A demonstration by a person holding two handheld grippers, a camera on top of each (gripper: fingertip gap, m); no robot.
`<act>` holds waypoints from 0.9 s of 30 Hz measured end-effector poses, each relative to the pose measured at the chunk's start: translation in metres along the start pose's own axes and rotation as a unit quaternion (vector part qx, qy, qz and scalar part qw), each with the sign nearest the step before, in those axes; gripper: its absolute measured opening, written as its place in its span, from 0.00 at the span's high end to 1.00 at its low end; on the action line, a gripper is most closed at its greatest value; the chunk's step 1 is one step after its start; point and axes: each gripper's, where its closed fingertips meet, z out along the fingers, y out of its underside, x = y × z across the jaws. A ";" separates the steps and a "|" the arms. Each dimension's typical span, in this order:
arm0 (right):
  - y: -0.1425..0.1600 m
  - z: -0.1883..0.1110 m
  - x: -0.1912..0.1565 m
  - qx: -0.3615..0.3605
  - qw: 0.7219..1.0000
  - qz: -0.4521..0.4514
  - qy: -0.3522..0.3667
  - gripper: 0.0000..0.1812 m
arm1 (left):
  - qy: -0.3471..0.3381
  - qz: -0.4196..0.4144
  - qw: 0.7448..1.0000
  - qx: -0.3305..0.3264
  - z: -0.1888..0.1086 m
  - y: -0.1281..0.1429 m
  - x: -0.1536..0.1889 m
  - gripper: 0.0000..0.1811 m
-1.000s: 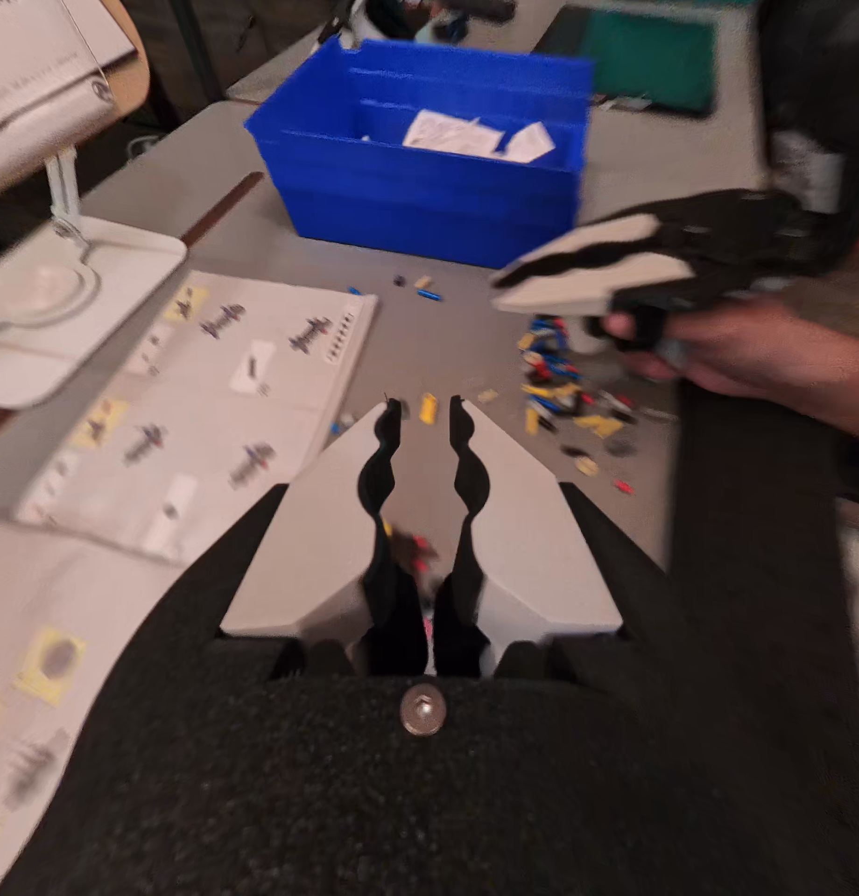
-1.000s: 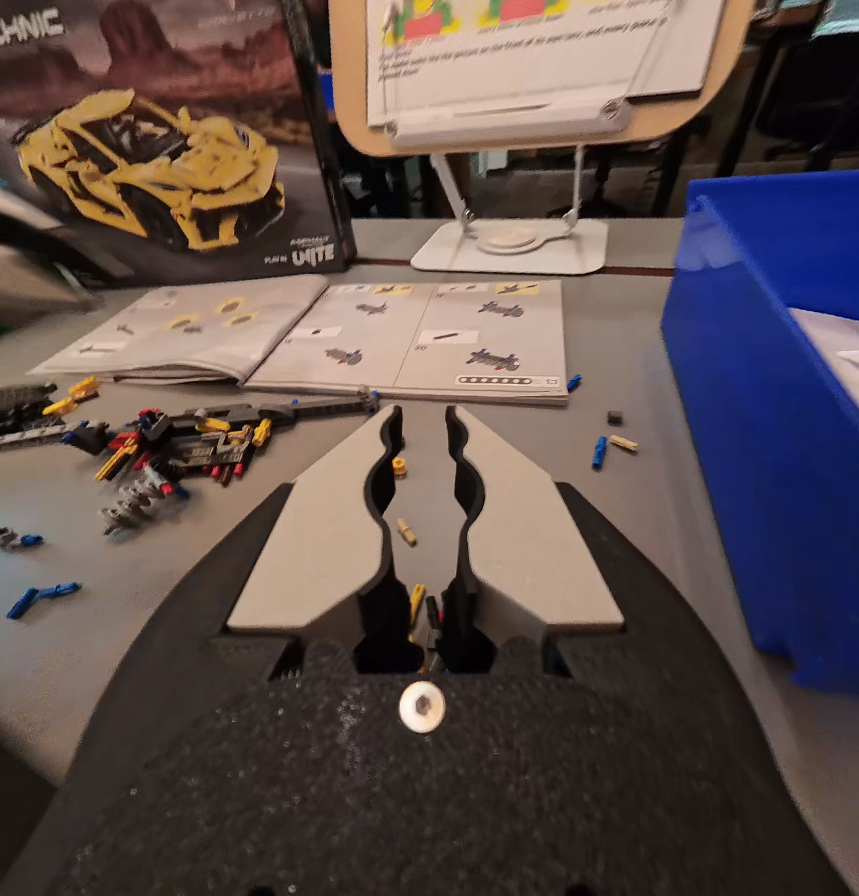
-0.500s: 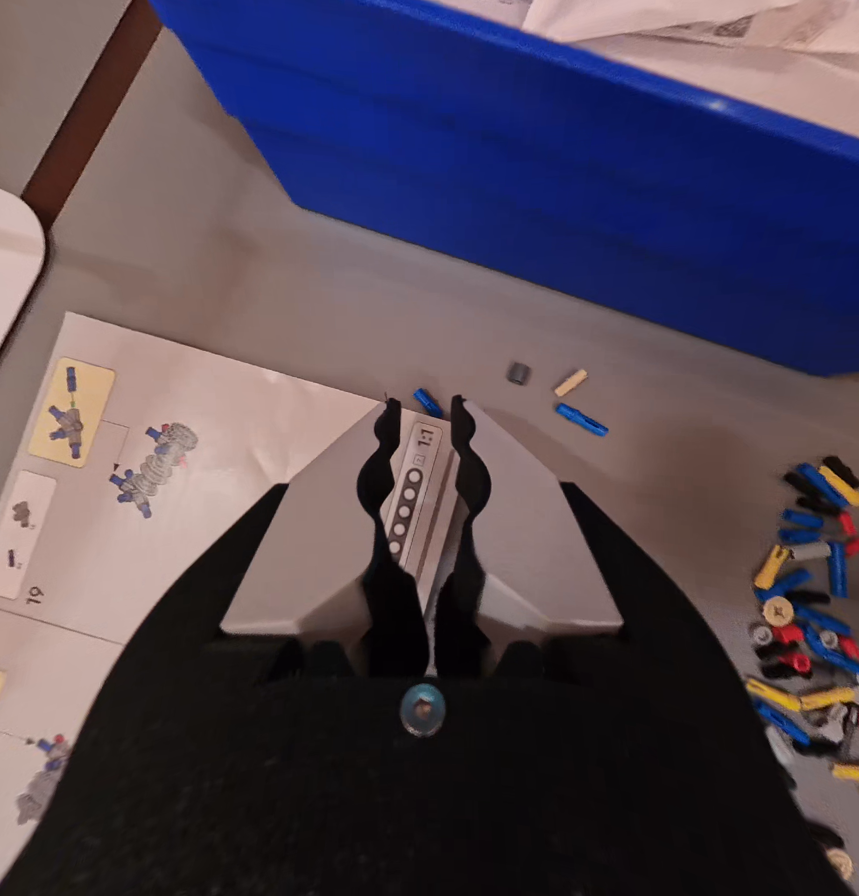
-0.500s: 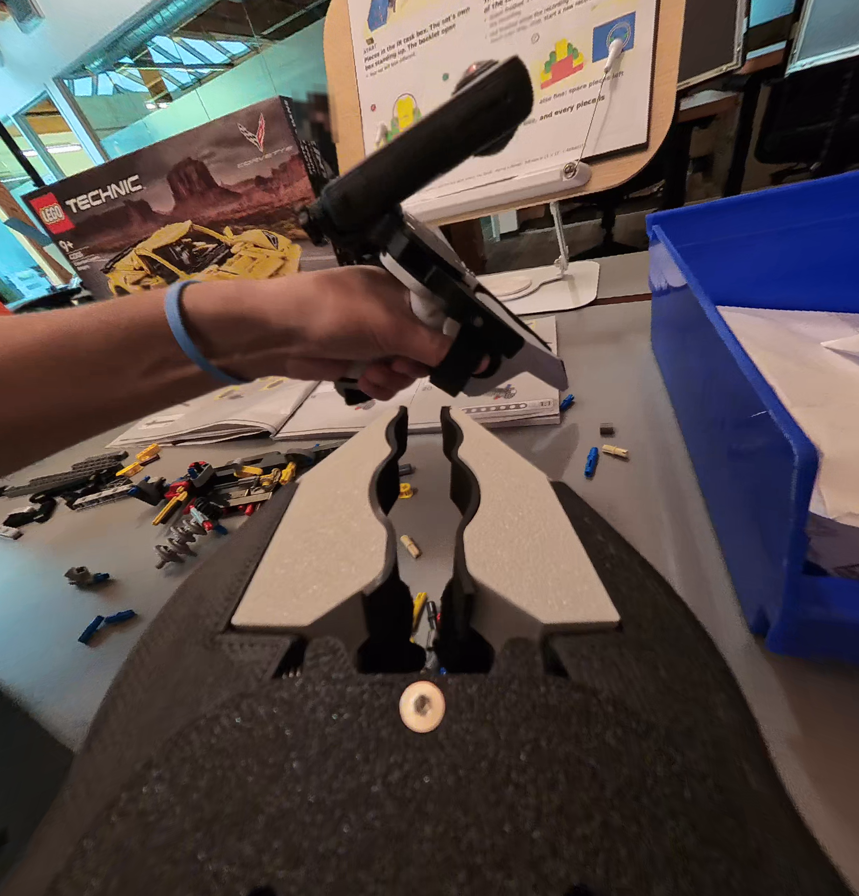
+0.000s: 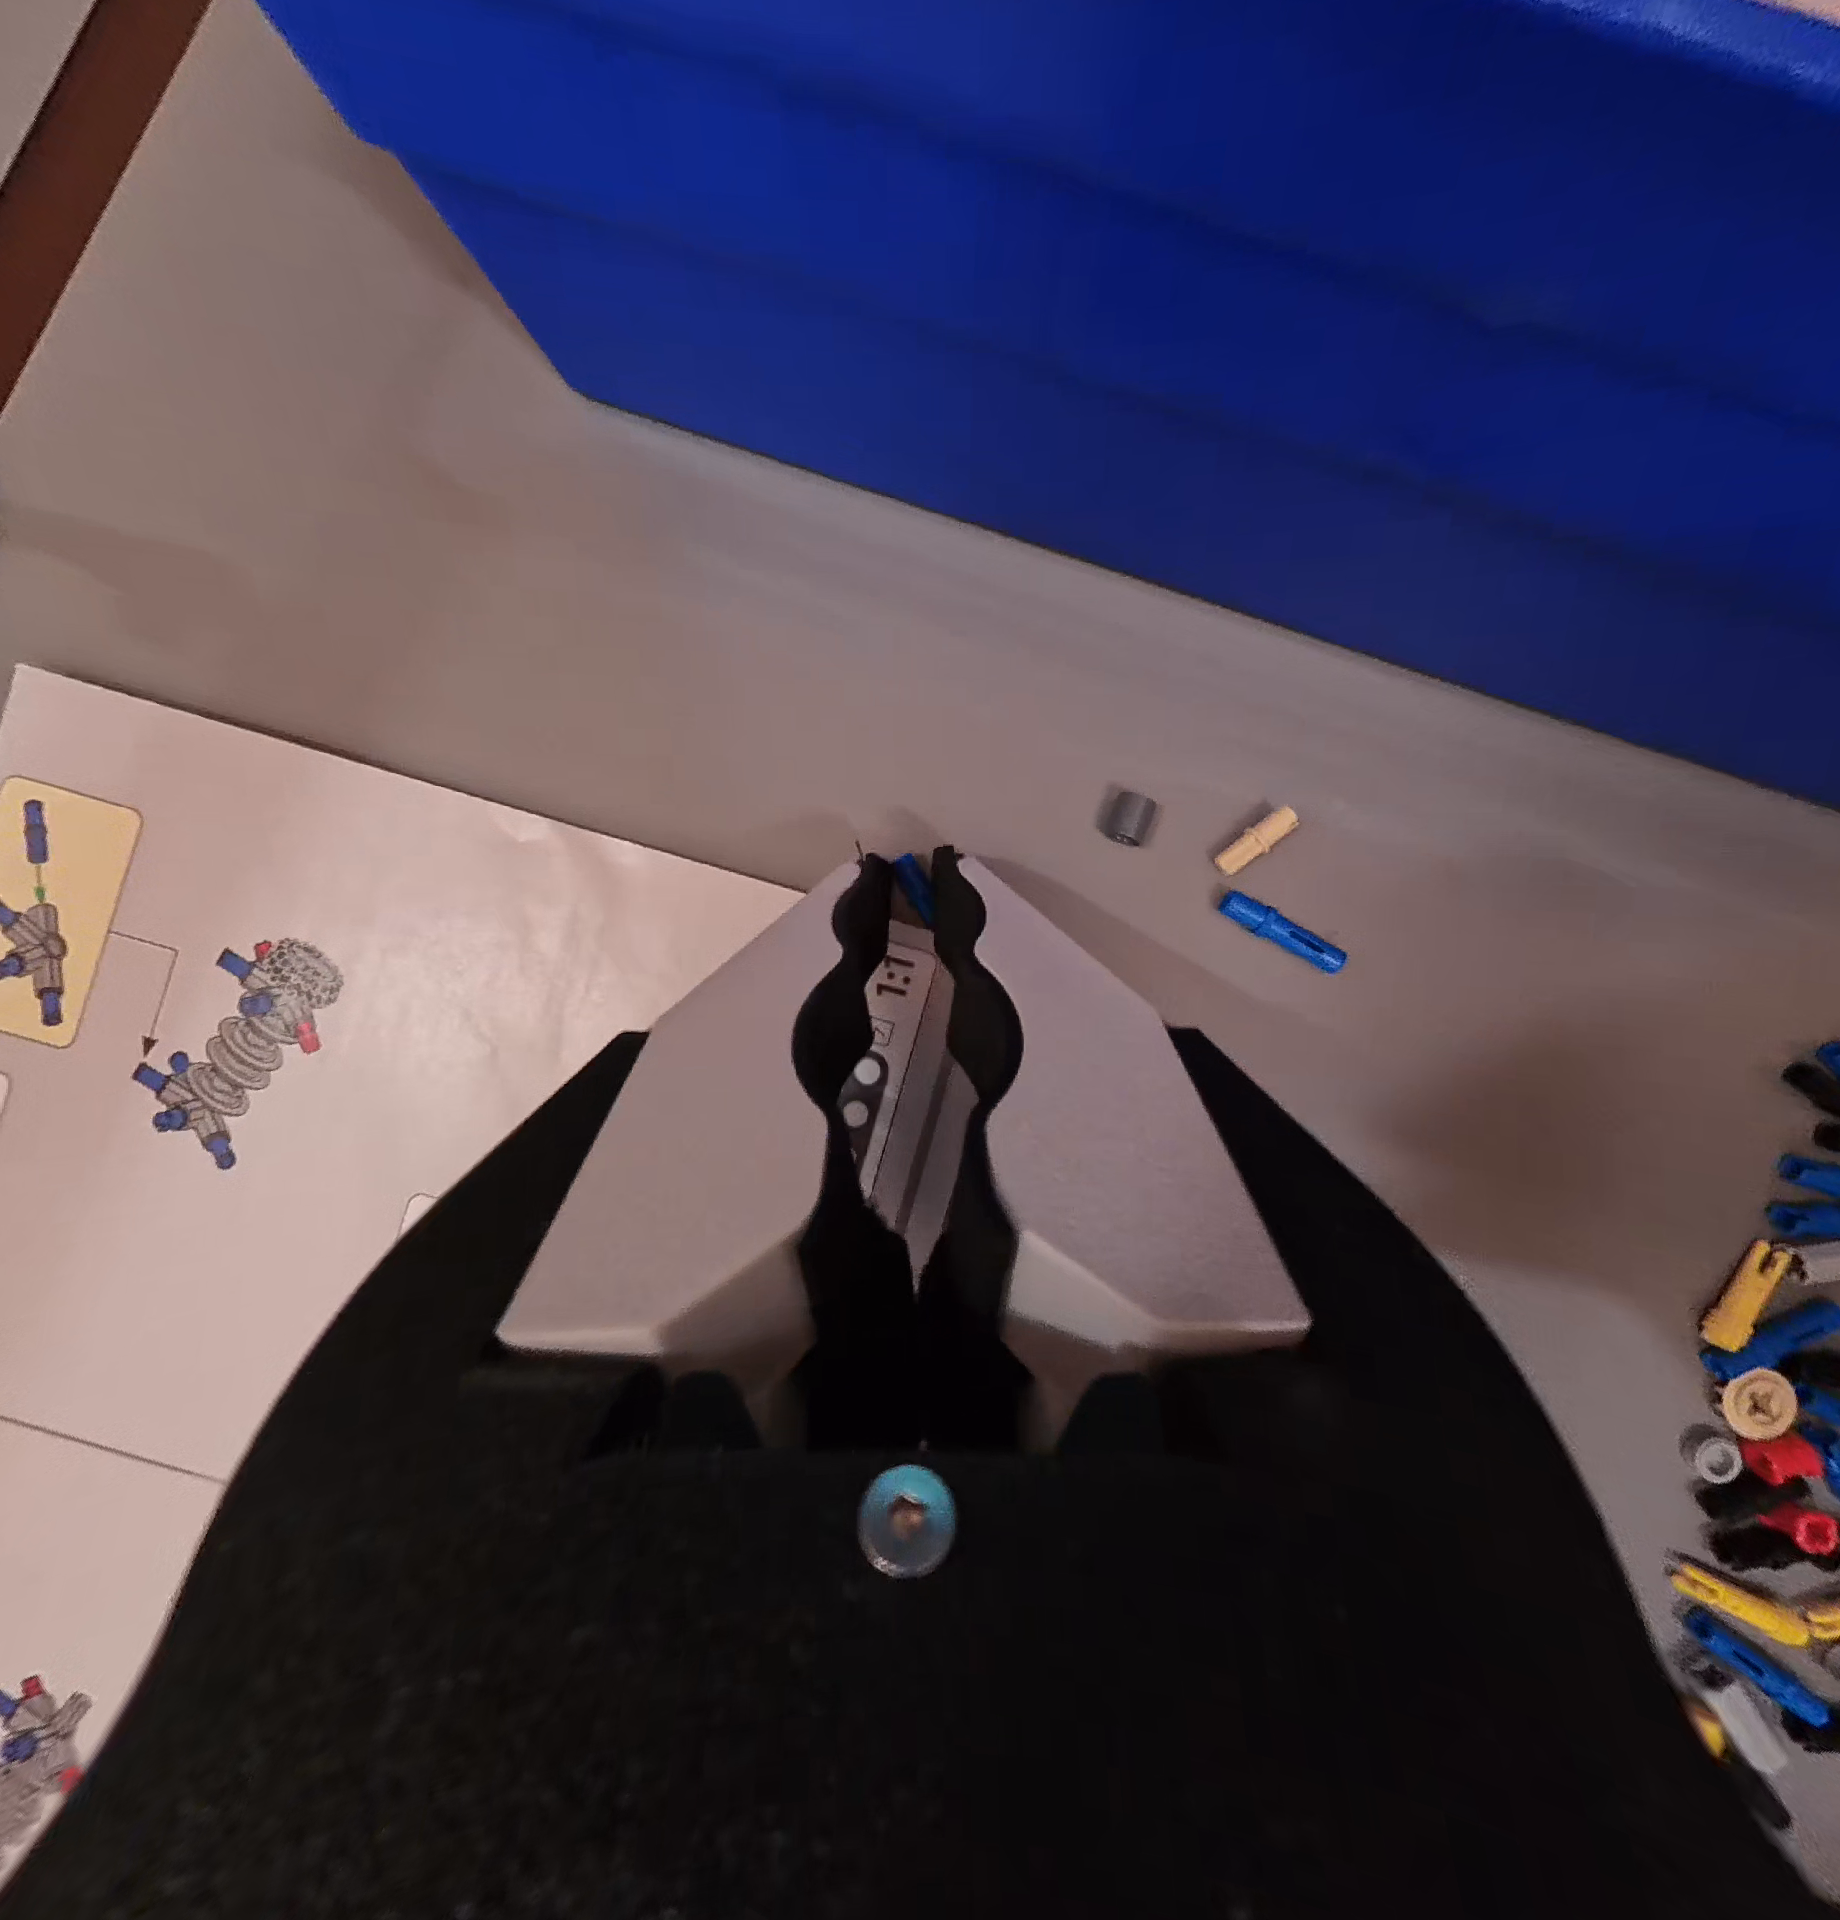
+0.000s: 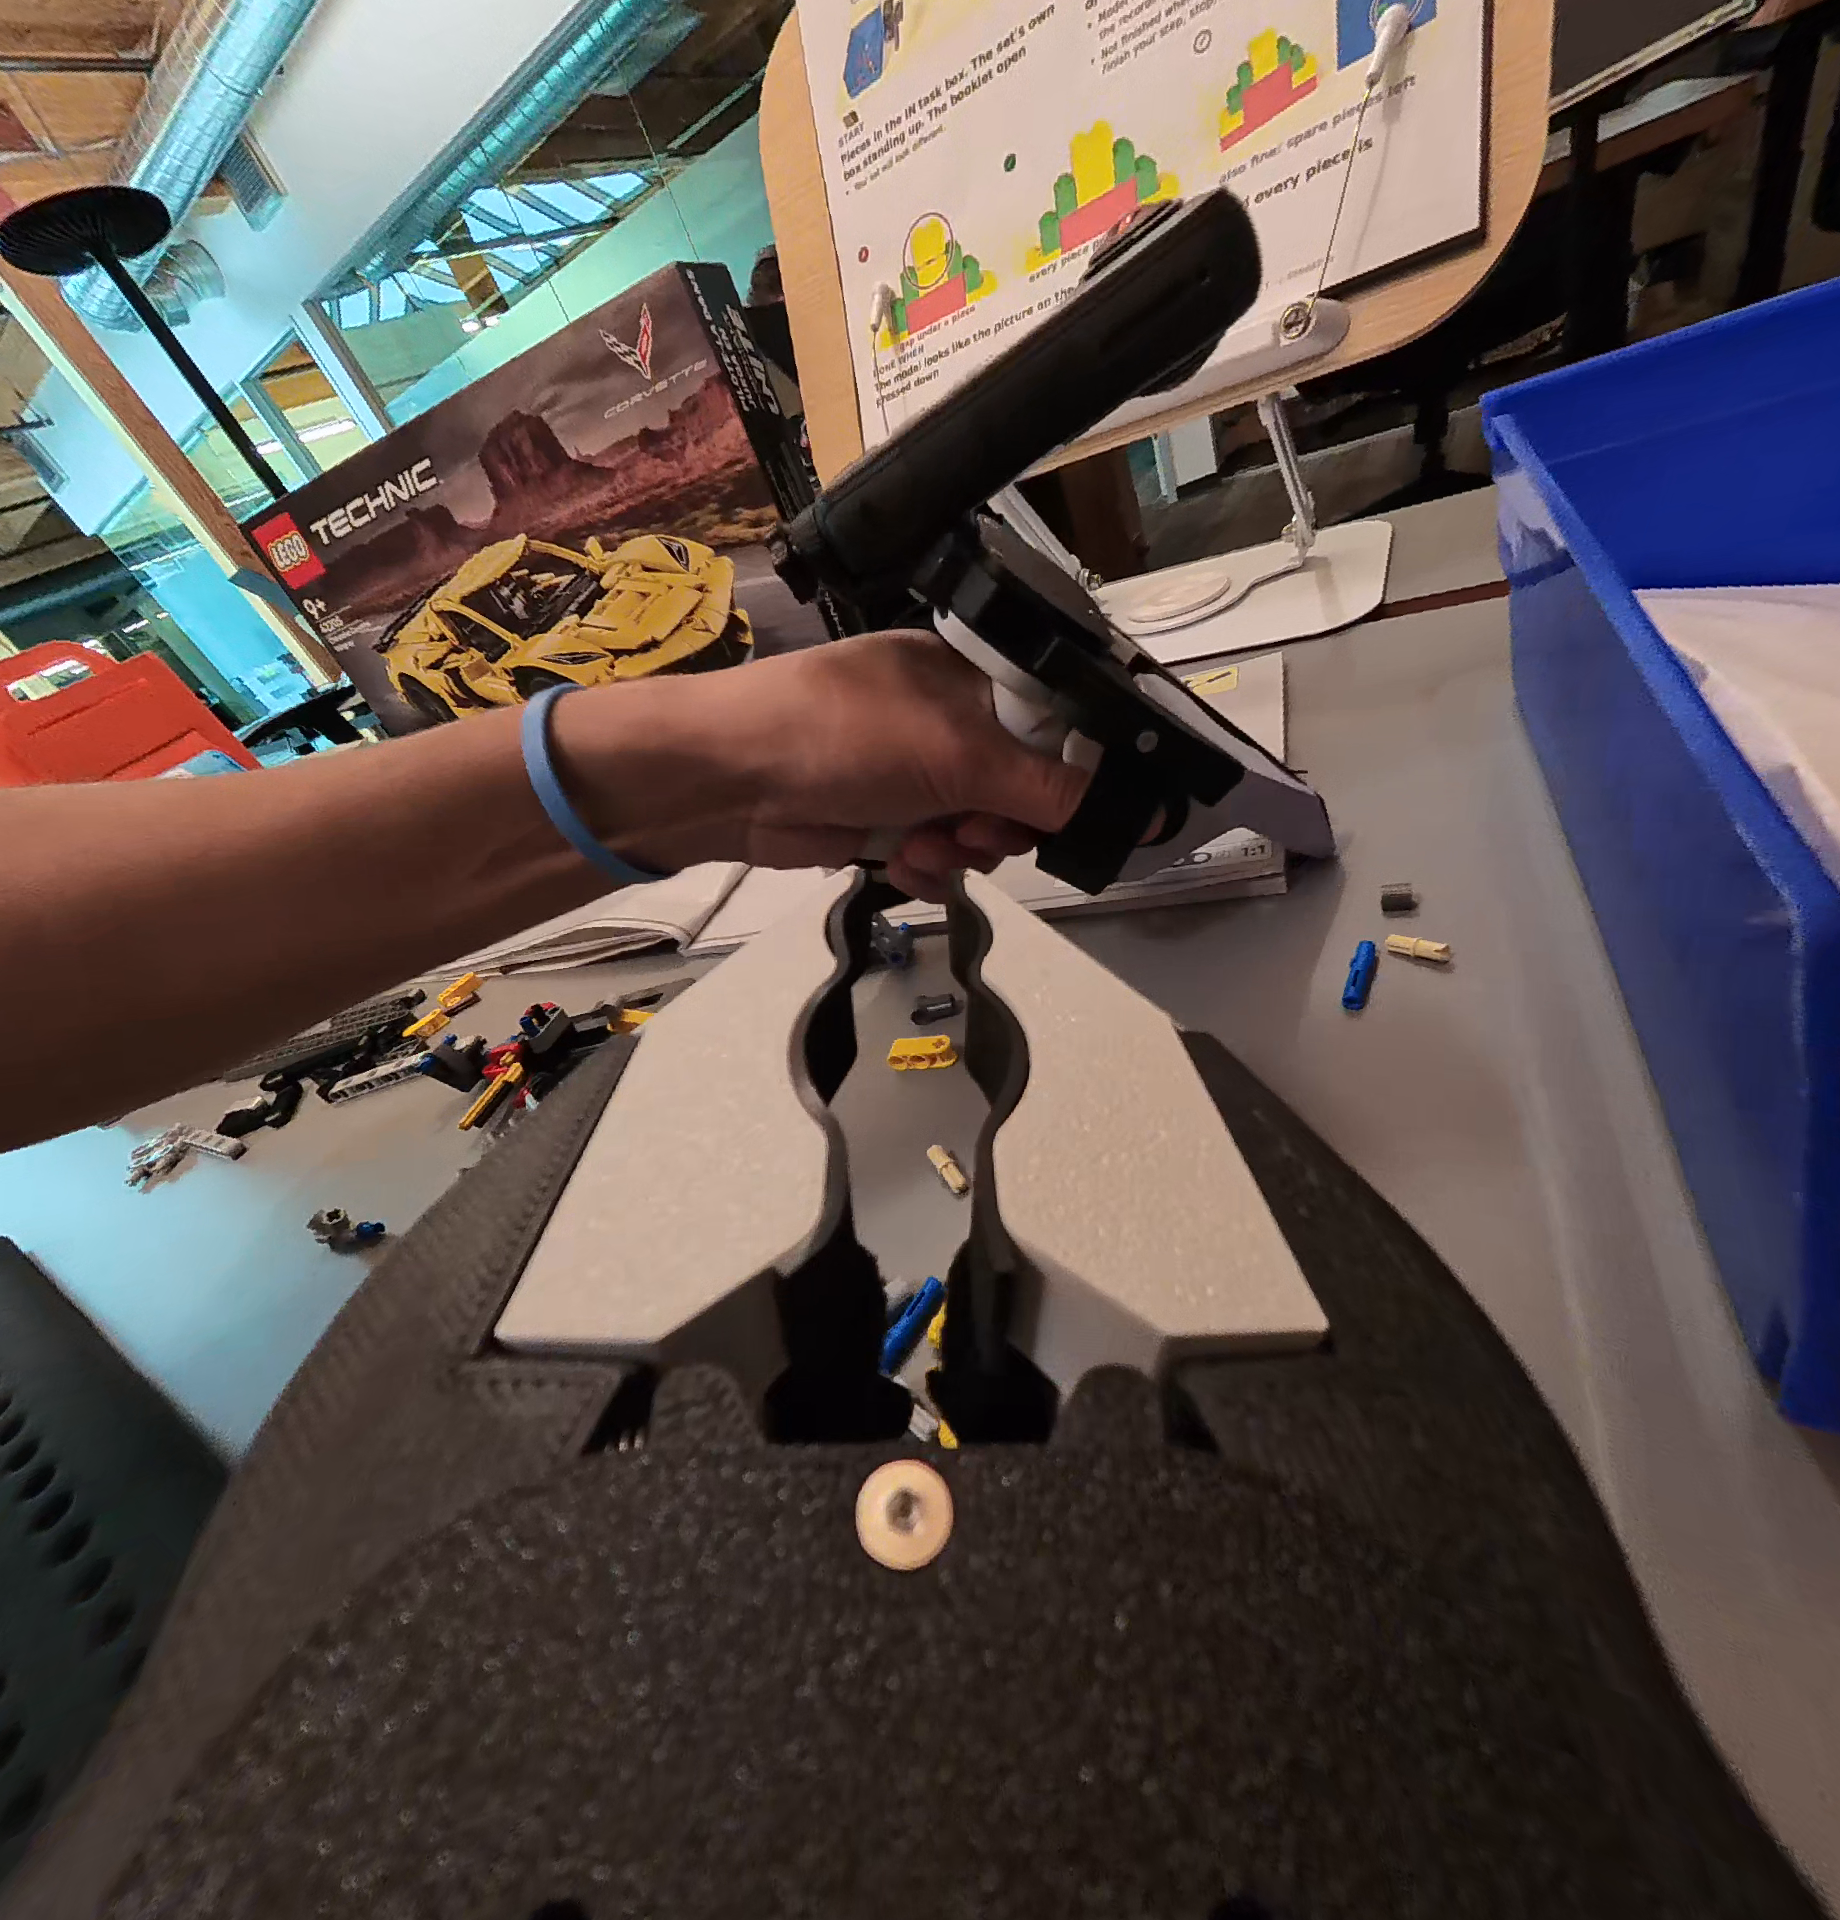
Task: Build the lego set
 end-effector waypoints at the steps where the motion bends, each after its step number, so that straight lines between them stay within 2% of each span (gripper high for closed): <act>1: 0.000 0.000 0.001 -0.001 1.000 0.002 0.001 0.93 | -0.002 0.010 1.000 -0.002 -0.001 0.001 0.000 0.97; 3: 0.000 0.000 0.002 -0.001 1.000 0.006 0.001 0.93 | -0.002 0.041 0.999 0.001 -0.003 0.001 0.002 0.98; 5: 0.000 0.000 0.004 0.001 1.000 0.010 0.003 0.93 | 0.009 0.076 0.997 0.031 -0.014 -0.006 0.008 0.98; 8: -0.002 -0.001 0.008 0.007 1.000 0.026 0.003 0.93 | 0.029 0.129 0.984 0.119 -0.053 -0.022 0.022 0.98; 10: -0.006 -0.004 0.011 0.017 0.999 0.044 -0.001 0.93 | 0.019 0.185 0.969 0.166 -0.085 -0.020 0.031 0.98; 13: -0.011 -0.006 0.014 0.031 0.997 0.071 -0.011 0.92 | -0.011 0.267 0.941 0.207 -0.130 0.000 0.049 0.99; 15: -0.008 -0.005 0.016 0.023 0.996 0.080 -0.011 0.91 | -0.042 0.297 0.932 0.205 -0.150 0.024 0.054 0.99; 17: -0.004 -0.002 0.016 0.010 0.997 0.072 -0.007 0.91 | -0.048 0.277 0.940 0.196 -0.160 0.045 0.056 0.99; 19: -0.003 0.000 0.012 0.003 0.998 0.057 -0.009 0.91 | -0.033 0.254 0.942 0.215 -0.170 0.055 0.065 0.98; 21: 0.001 0.003 -0.006 -0.010 0.998 0.046 -0.050 0.92 | -0.048 0.264 0.935 0.232 -0.180 0.061 0.072 0.98; 24: 0.012 0.005 -0.045 -0.050 0.984 0.064 -0.159 0.91 | -0.111 0.332 0.910 0.224 -0.191 0.075 0.078 0.99; 27: 0.020 0.008 -0.067 -0.077 0.974 0.063 -0.202 0.91 | -0.156 0.395 0.882 0.203 -0.197 0.092 0.085 0.99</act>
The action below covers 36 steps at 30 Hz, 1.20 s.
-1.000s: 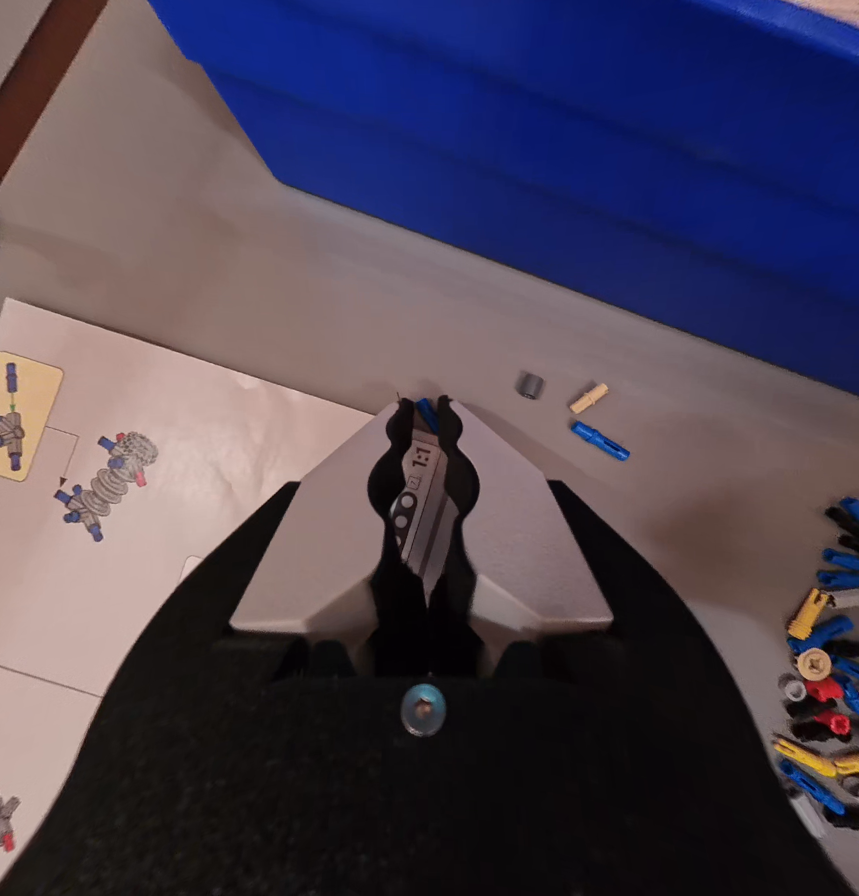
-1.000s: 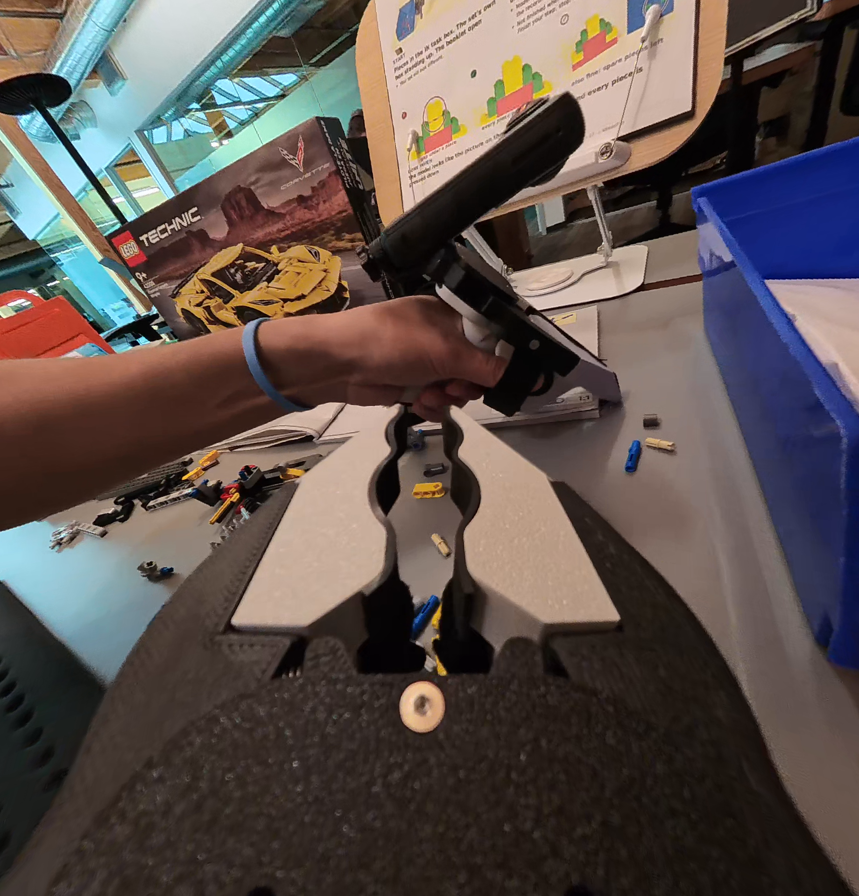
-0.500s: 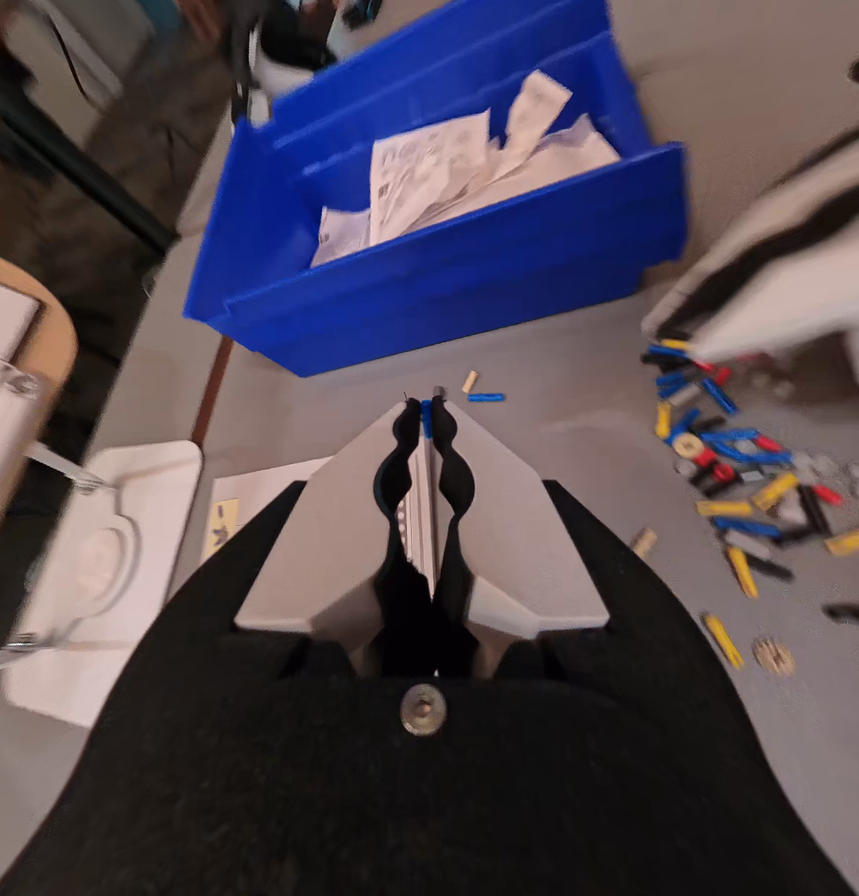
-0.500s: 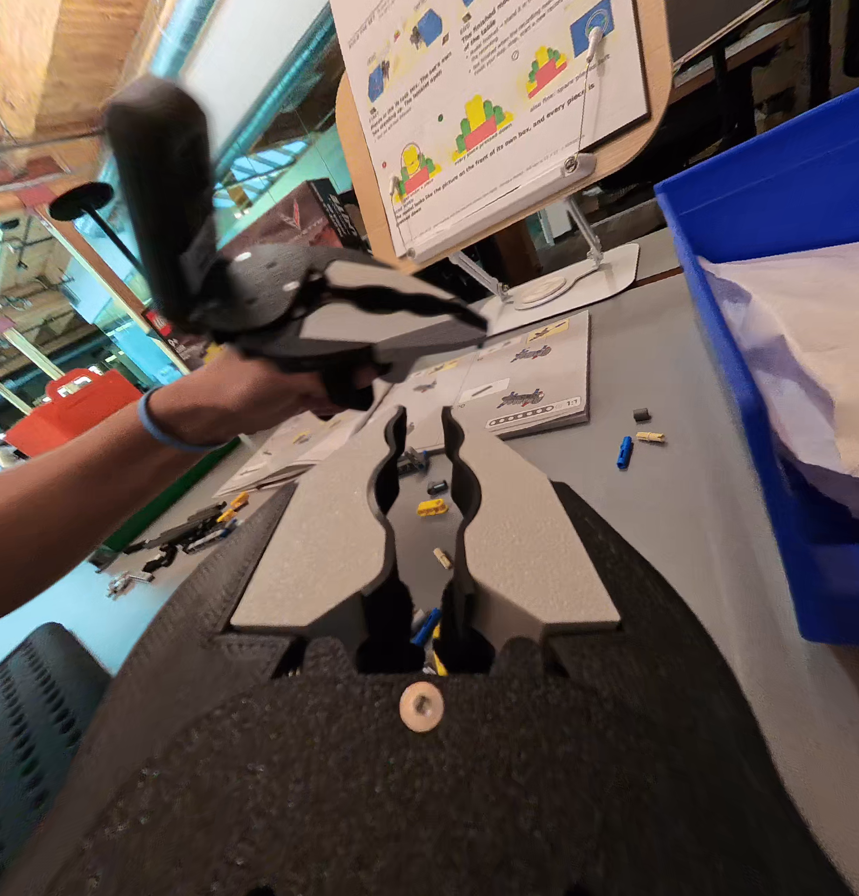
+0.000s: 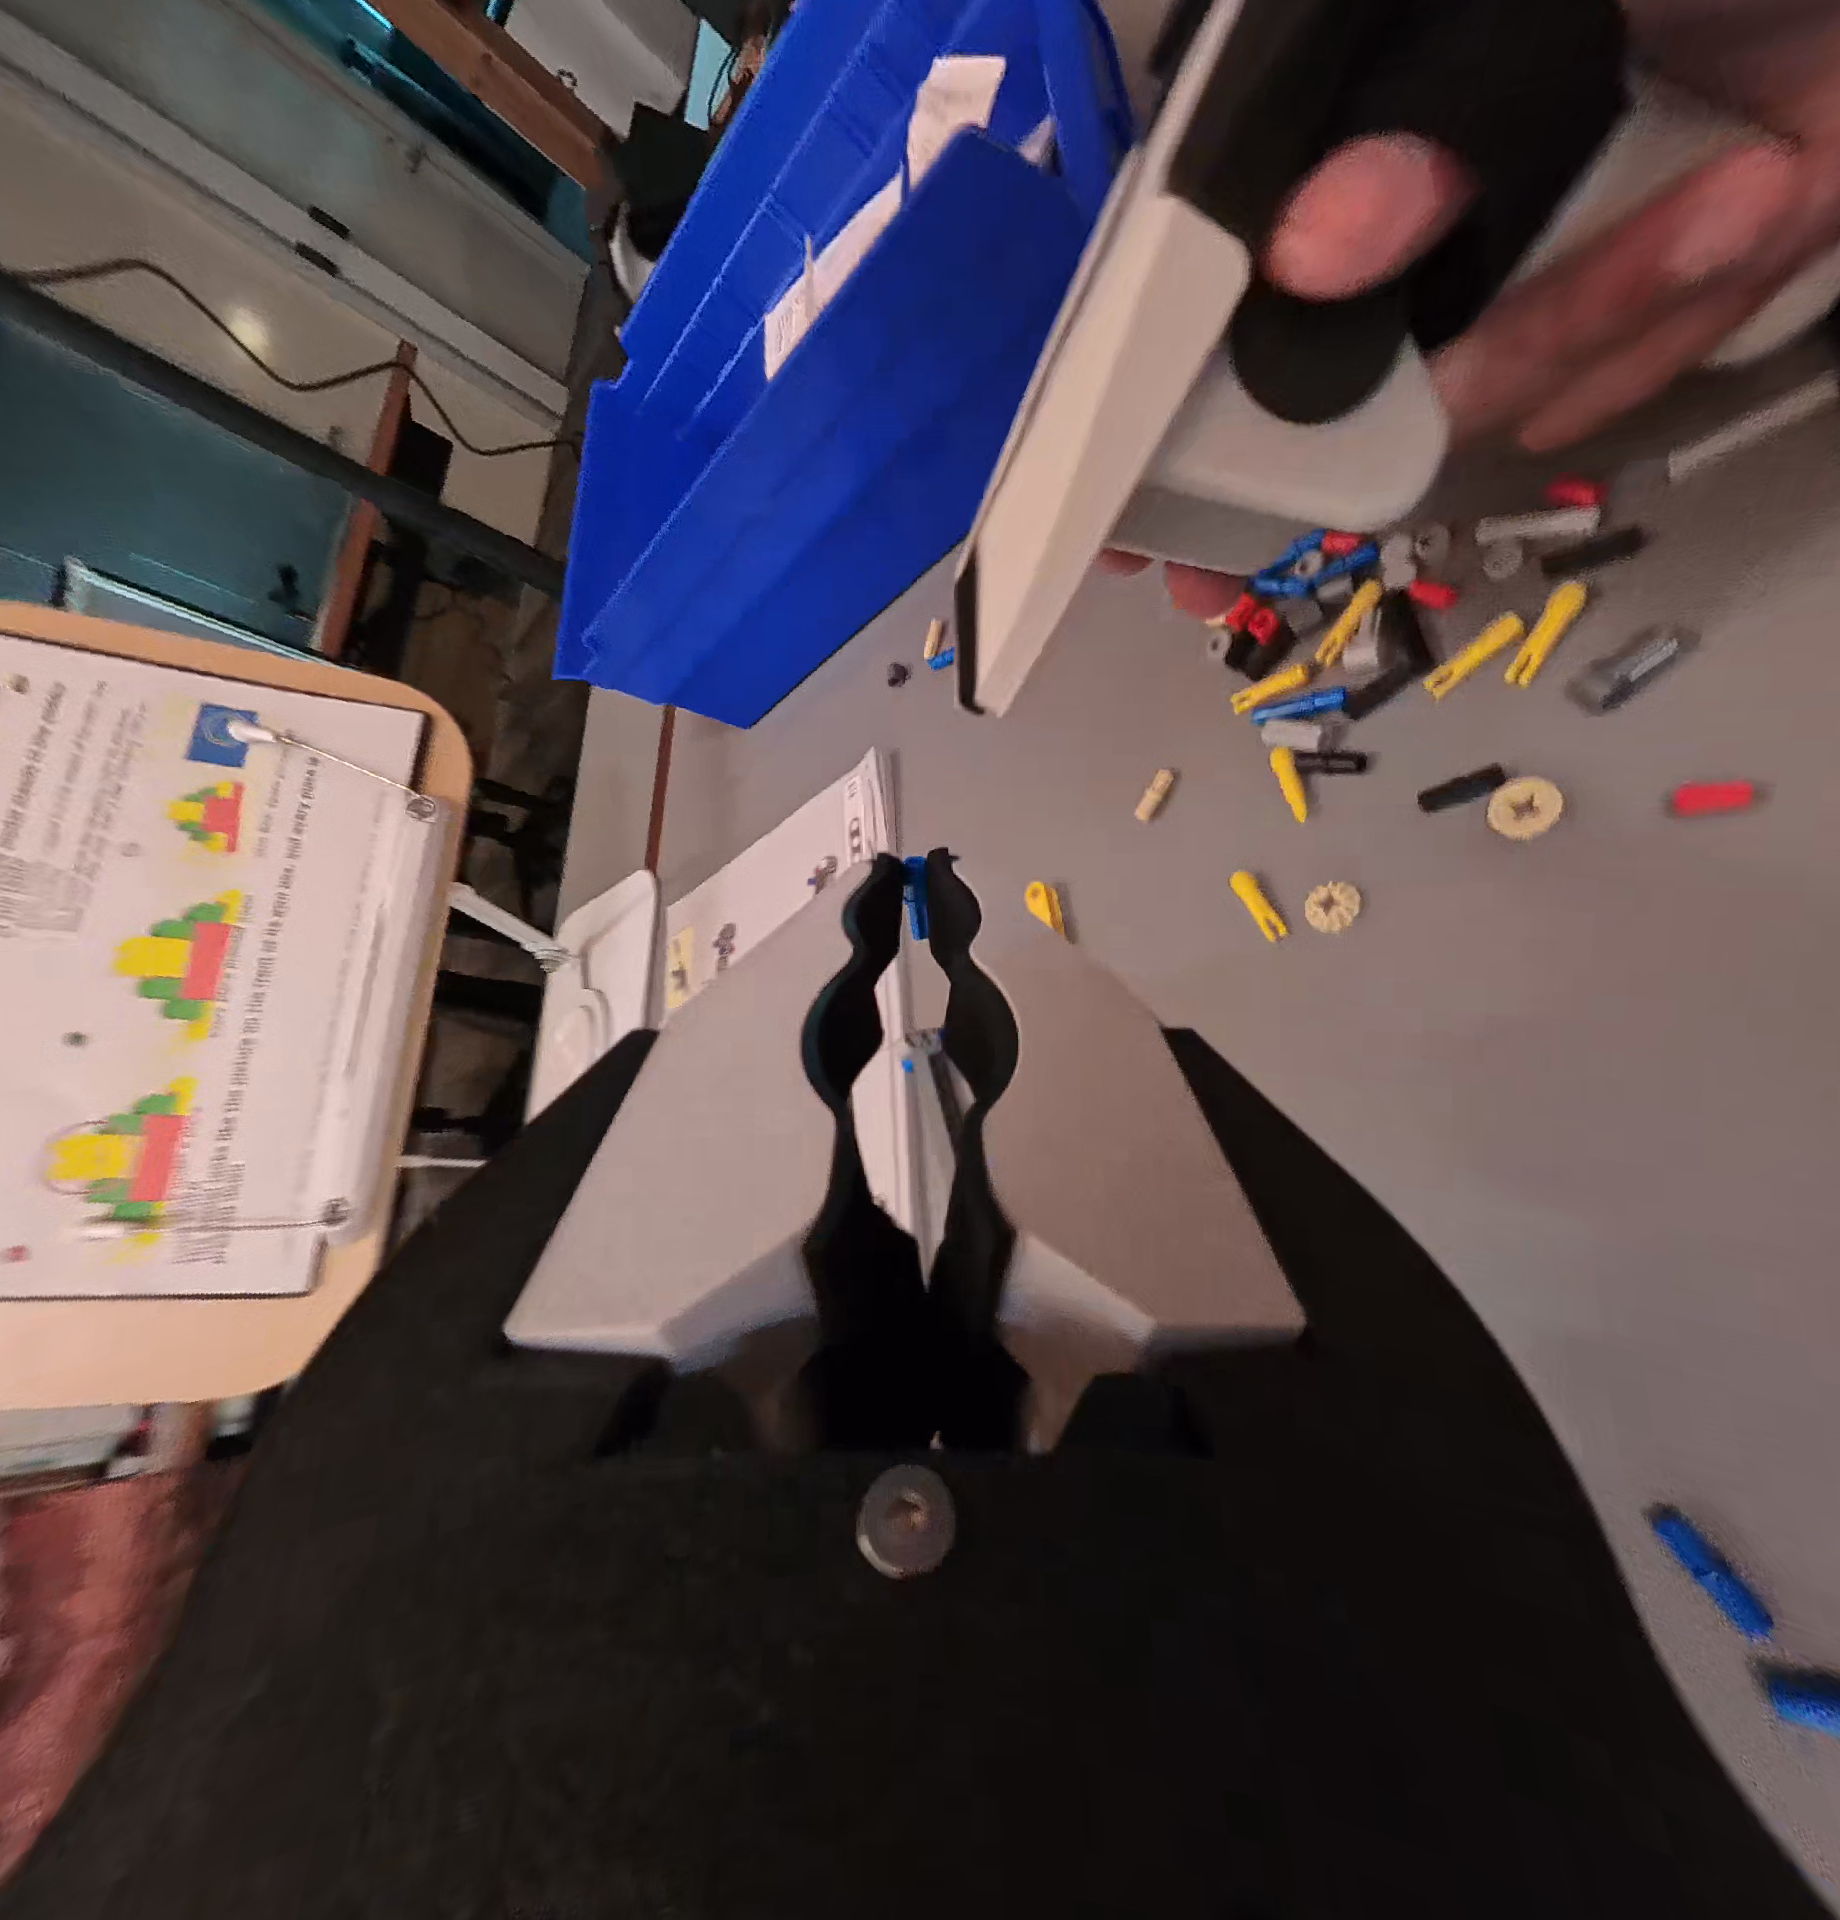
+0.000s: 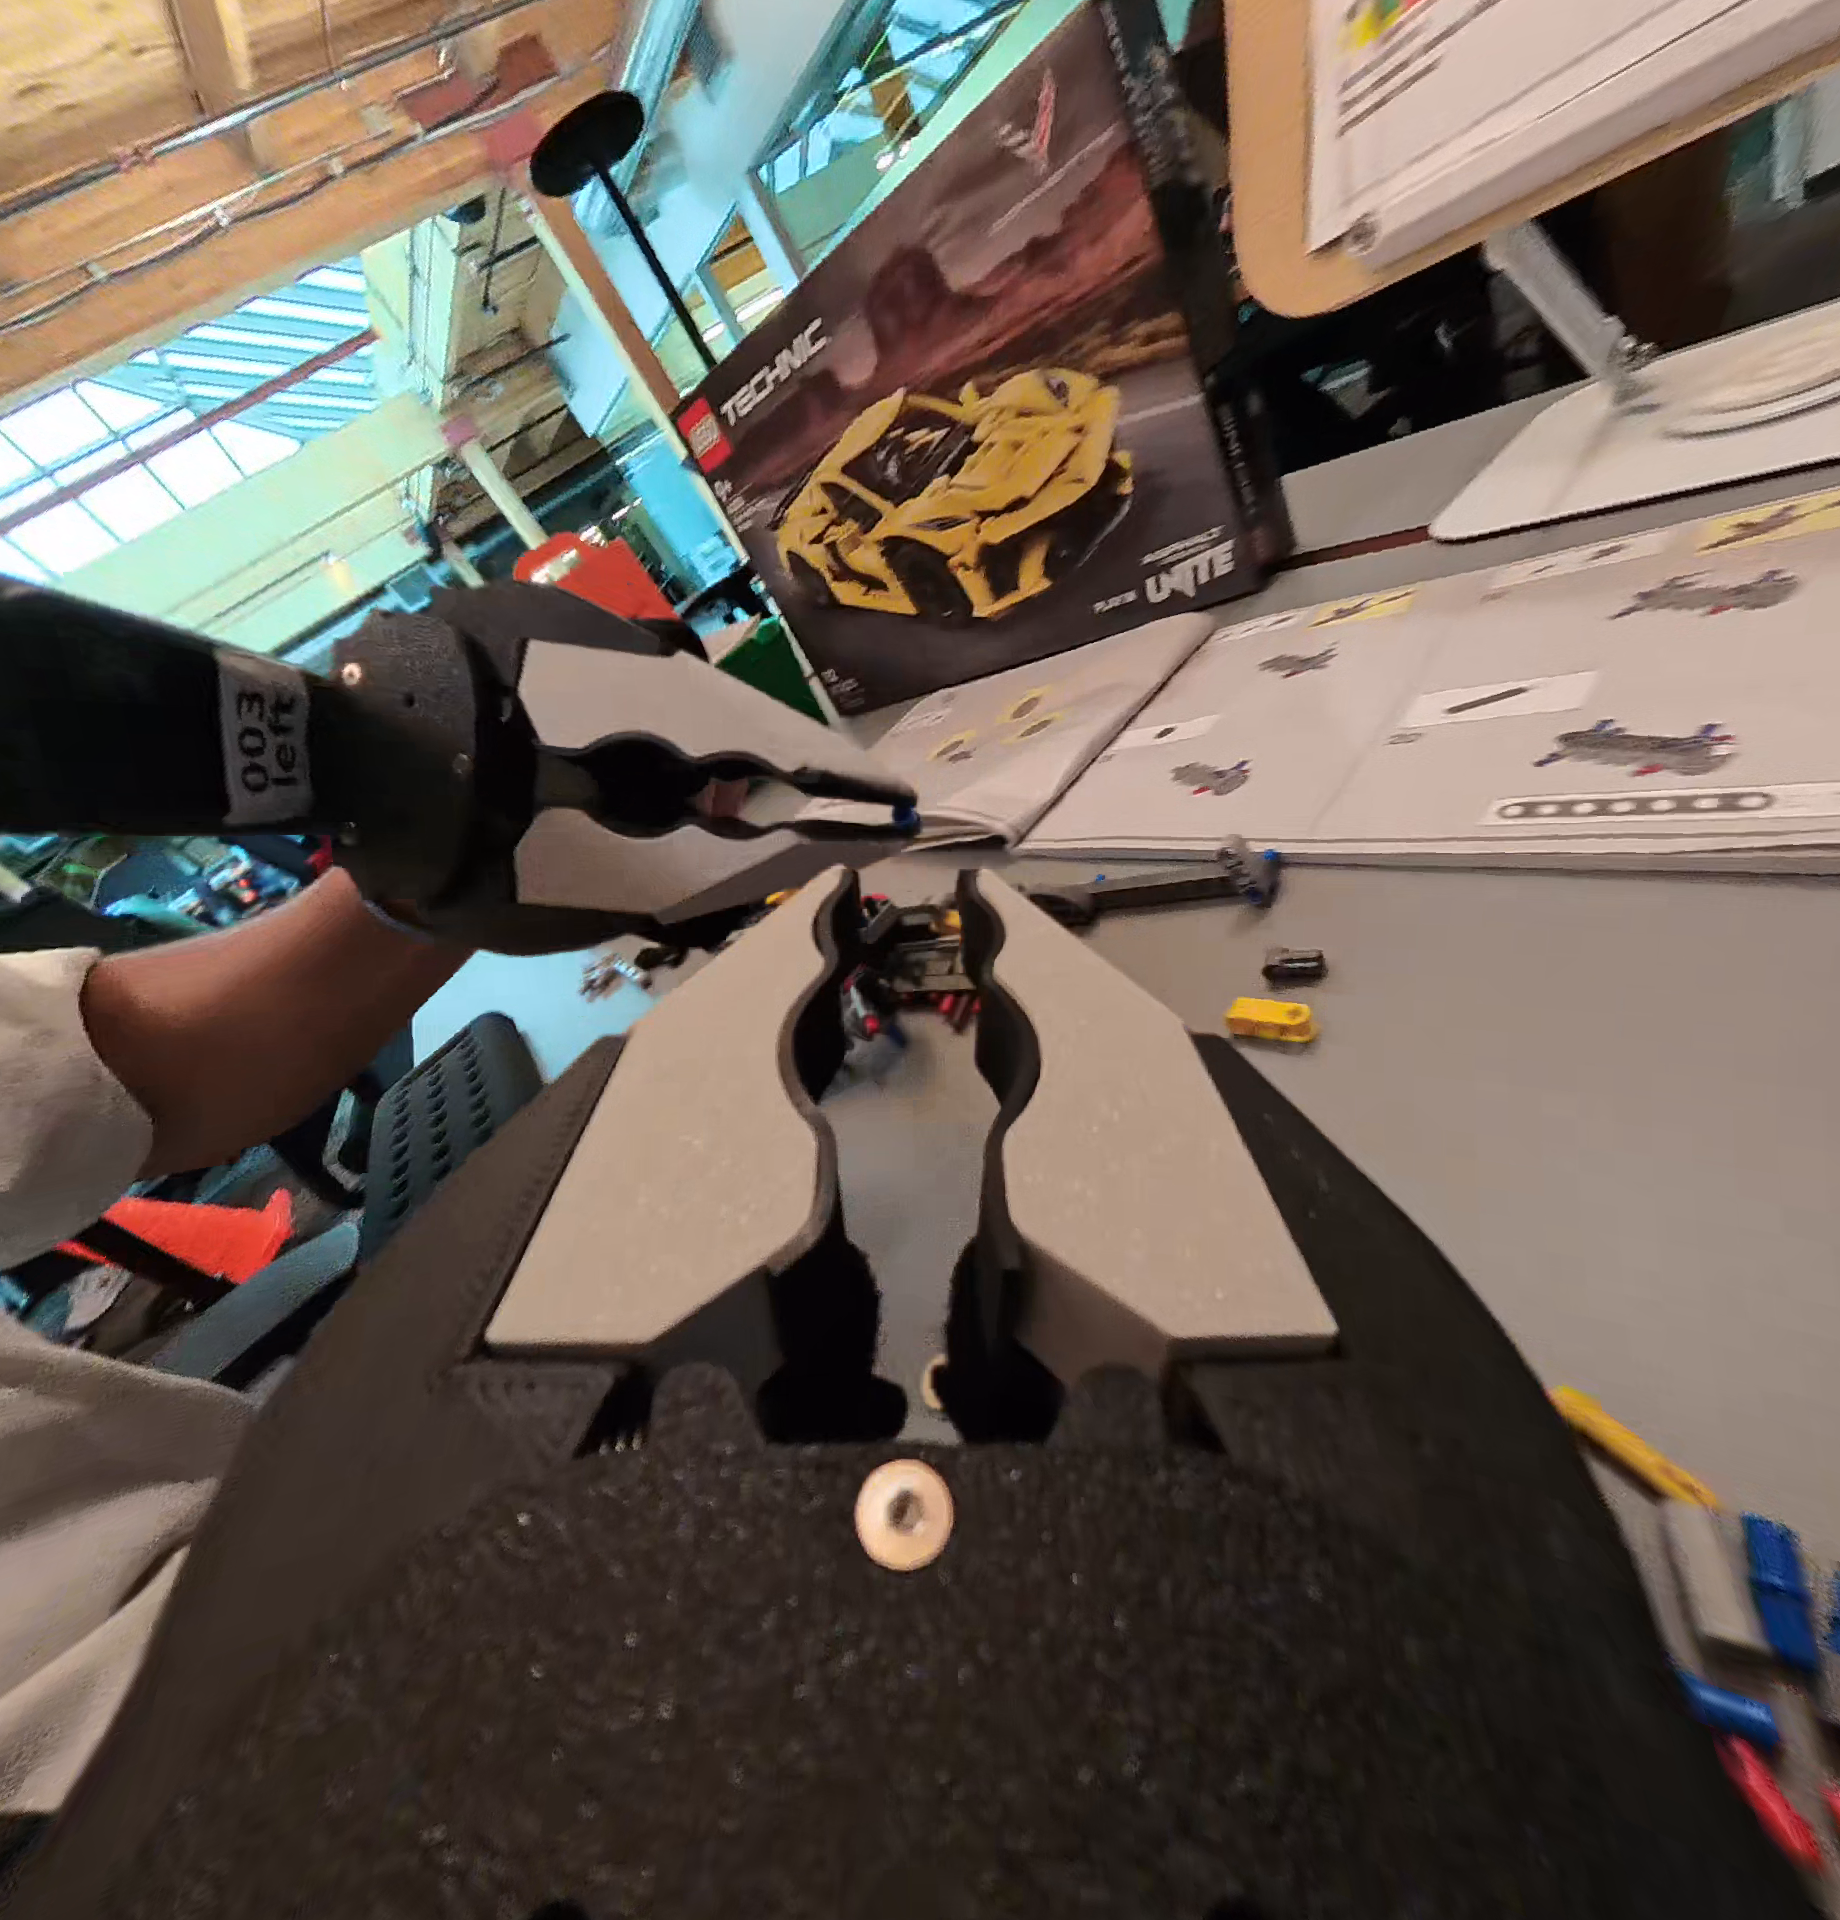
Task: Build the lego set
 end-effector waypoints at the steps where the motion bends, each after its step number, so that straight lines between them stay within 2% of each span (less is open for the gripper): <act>1: 0.002 0.004 -0.004 -0.008 1.000 -0.006 -0.005 0.91 | -0.011 0.022 1.000 -0.005 -0.004 0.000 0.002 0.99; 9: 0.017 0.025 -0.028 -0.035 0.999 -0.024 -0.035 0.94 | -0.024 0.081 0.996 -0.018 -0.020 -0.002 0.019 0.99; 21: 0.016 0.018 -0.043 -0.025 0.994 -0.005 -0.104 0.96 | -0.036 0.114 0.993 -0.001 -0.034 -0.017 0.023 0.99; 27: 0.009 0.008 -0.057 -0.014 0.984 0.040 -0.172 0.98 | -0.040 0.108 0.993 0.026 -0.044 -0.034 0.022 0.98; 36: 0.001 0.003 -0.063 0.006 0.977 0.069 -0.201 0.99 | -0.066 0.058 0.996 0.032 -0.050 -0.034 0.014 0.96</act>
